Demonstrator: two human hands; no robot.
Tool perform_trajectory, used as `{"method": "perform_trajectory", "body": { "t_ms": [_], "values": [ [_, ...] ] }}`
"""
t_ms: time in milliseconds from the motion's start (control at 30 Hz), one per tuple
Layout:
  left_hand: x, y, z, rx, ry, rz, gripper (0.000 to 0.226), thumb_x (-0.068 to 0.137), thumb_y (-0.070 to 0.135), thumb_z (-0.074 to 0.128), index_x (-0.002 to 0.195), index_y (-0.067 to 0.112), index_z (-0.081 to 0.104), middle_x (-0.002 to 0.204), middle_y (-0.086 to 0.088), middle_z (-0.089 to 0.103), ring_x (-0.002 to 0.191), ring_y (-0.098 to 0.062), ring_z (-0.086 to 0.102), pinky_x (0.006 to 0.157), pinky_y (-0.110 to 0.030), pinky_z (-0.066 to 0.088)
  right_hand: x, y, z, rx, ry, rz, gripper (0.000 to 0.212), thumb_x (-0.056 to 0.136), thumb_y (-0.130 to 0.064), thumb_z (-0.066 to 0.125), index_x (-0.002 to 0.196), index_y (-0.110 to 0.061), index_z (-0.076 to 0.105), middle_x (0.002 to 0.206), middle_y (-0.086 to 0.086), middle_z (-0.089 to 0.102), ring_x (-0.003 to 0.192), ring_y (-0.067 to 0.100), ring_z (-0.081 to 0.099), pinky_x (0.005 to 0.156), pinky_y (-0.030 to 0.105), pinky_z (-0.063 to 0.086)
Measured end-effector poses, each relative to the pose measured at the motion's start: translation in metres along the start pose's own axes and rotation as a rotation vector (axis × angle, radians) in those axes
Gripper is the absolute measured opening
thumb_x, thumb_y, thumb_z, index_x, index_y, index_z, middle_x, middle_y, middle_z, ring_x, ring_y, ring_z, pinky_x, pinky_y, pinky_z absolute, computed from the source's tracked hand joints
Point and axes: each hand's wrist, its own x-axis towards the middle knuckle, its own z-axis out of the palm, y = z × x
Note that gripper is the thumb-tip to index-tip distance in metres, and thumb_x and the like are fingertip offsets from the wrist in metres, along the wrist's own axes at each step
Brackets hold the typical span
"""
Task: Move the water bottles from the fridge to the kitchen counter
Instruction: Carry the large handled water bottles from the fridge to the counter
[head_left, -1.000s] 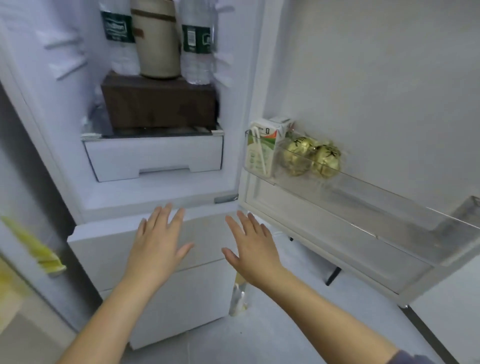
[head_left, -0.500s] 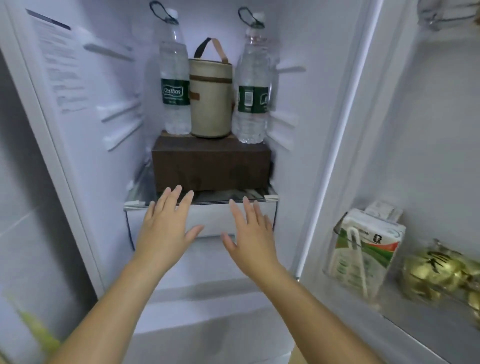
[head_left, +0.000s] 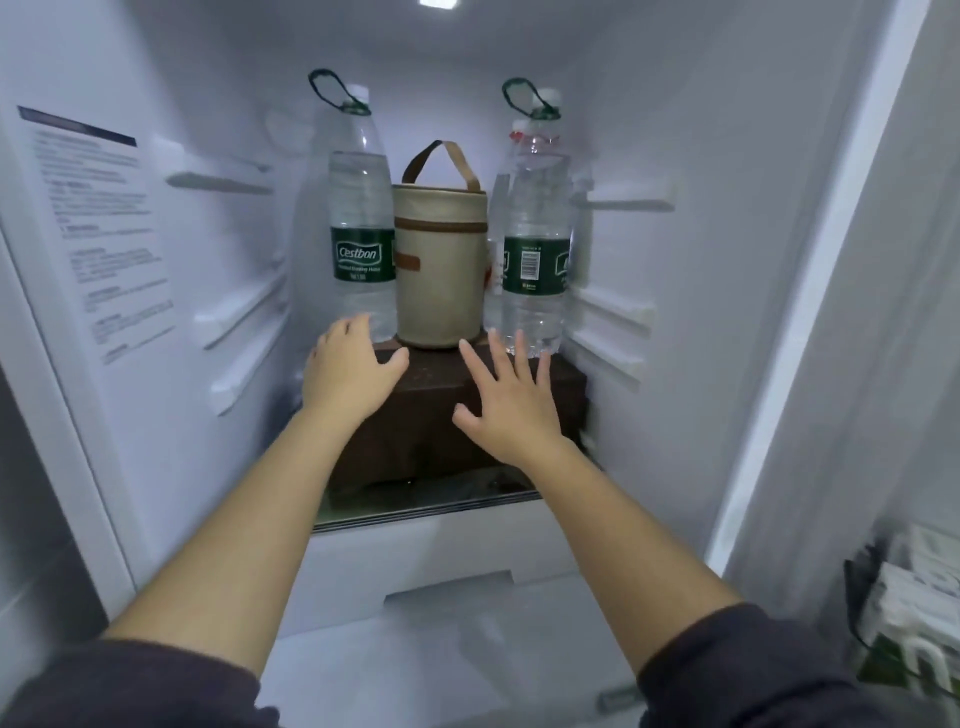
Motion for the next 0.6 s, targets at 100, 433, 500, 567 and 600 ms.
{"method": "perform_trajectory", "body": {
  "t_ms": [100, 433, 500, 567, 600],
  "values": [
    [0.042, -0.005, 0.007, -0.129, -0.013, -0.145, 0.071, 0.088, 0.04, 0.059, 0.147, 0.011, 0.031, 0.144, -0.015, 0.041, 0.128, -0.035, 0.044, 0.098, -0.047, 0.043, 0.025, 0.006, -0.003, -0.01, -0.024, -0.038, 0.07, 0.099, -0.064, 0.025, 0.157, -0.038, -0.003, 0.166, 0.004, -0.011, 0.15, 0.031, -0.021, 0.119, 0.055, -0.012],
    [0.124, -0.024, 0.028, -0.42, -0.003, -0.375, 0.079, 0.08, 0.023, 0.075, 0.142, 0.004, 0.03, 0.141, -0.018, 0.045, 0.127, -0.037, 0.047, 0.099, -0.042, 0.043, 0.057, 0.012, 0.015, -0.005, -0.002, -0.007, 0.063, 0.1, -0.062, 0.014, 0.156, -0.04, -0.005, 0.166, 0.0, -0.012, 0.15, 0.028, -0.02, 0.119, 0.056, -0.011],
    [0.134, -0.026, 0.033, -0.467, -0.008, -0.36, 0.083, 0.077, 0.022, 0.079, 0.142, 0.005, 0.03, 0.141, -0.018, 0.046, 0.128, -0.036, 0.047, 0.102, -0.043, 0.041, 0.058, 0.012, 0.016, -0.005, 0.003, -0.006, 0.062, 0.1, -0.061, 0.015, 0.155, -0.04, -0.005, 0.166, 0.0, -0.011, 0.15, 0.028, -0.02, 0.12, 0.056, -0.01],
    [0.14, -0.028, 0.035, -0.514, -0.016, -0.361, 0.089, 0.074, 0.021, 0.082, 0.143, 0.005, 0.027, 0.142, -0.018, 0.044, 0.13, -0.035, 0.045, 0.105, -0.042, 0.039, 0.057, 0.011, 0.016, 0.006, 0.006, -0.01, 0.062, 0.1, -0.061, 0.015, 0.155, -0.04, -0.005, 0.166, -0.001, -0.01, 0.151, 0.027, -0.019, 0.12, 0.057, -0.009],
    [0.142, -0.028, 0.037, -0.541, -0.024, -0.37, 0.093, 0.073, 0.02, 0.083, 0.144, 0.005, 0.025, 0.144, -0.017, 0.042, 0.132, -0.035, 0.042, 0.107, -0.042, 0.038, 0.057, 0.011, 0.016, 0.007, 0.008, -0.012, 0.063, 0.1, -0.061, 0.015, 0.155, -0.04, -0.006, 0.166, -0.001, -0.01, 0.151, 0.027, -0.019, 0.121, 0.057, -0.008]
  ]
}}
